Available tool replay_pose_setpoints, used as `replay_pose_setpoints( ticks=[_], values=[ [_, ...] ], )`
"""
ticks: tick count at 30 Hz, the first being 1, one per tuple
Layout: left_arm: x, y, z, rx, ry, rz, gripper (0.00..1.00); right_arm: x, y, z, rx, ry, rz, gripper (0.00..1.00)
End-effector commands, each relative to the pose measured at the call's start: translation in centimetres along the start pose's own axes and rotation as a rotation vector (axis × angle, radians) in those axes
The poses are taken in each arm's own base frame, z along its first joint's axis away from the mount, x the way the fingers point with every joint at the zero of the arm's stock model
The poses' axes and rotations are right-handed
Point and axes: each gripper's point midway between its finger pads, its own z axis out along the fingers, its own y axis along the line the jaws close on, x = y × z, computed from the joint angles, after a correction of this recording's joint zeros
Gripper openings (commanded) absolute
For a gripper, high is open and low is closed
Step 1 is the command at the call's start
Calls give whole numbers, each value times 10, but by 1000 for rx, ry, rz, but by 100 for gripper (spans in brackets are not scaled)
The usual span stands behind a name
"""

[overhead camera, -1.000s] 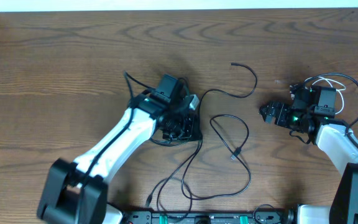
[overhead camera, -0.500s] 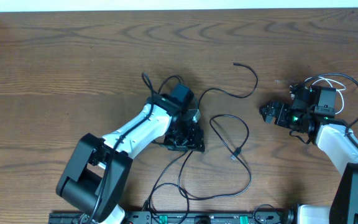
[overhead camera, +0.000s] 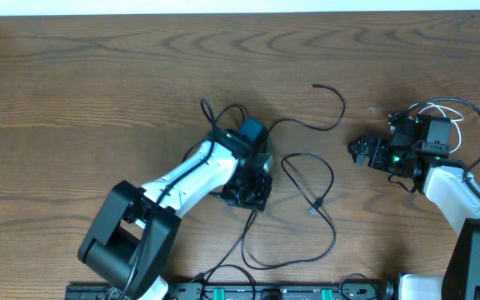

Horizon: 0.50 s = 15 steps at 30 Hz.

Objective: Untangle cables

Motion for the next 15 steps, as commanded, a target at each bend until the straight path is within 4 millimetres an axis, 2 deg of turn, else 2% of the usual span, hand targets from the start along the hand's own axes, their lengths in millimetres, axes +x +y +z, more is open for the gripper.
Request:
replay_pose_setpoints(
  ticks=[1, 2, 4, 7, 9, 10, 12, 13, 15],
  values=[
    [-44, -23, -71, 56, -195, 19, 8, 1, 2, 1, -7, 6, -18, 99],
    [-53, -28, -92, 73, -250, 24, 8, 1, 2, 1, -7, 6, -18, 99],
    [-73, -41, -148, 113, -402, 51, 7, 1, 2, 1, -7, 6, -18, 99],
    [-93, -63, -249, 183, -691, 91, 8, 1, 2, 1, -7, 6, -18, 99],
    [-98, -72, -333, 198, -950, 135, 7, 1, 2, 1, -7, 6, -18, 99],
    [-97, -68, -382, 158, -1113, 136, 7, 1, 2, 1, -7, 6, -18, 99],
    [-84, -52, -470, 55, -1421, 60, 7, 1, 2, 1, -7, 6, -18, 99],
    [-69, -41, -514, 3, -1582, -7, 7, 1, 2, 1, -7, 6, -18, 99],
    [-36, -35, -574, -24, -1811, -89, 7, 1, 2, 1, -7, 6, -18, 99]
  ],
)
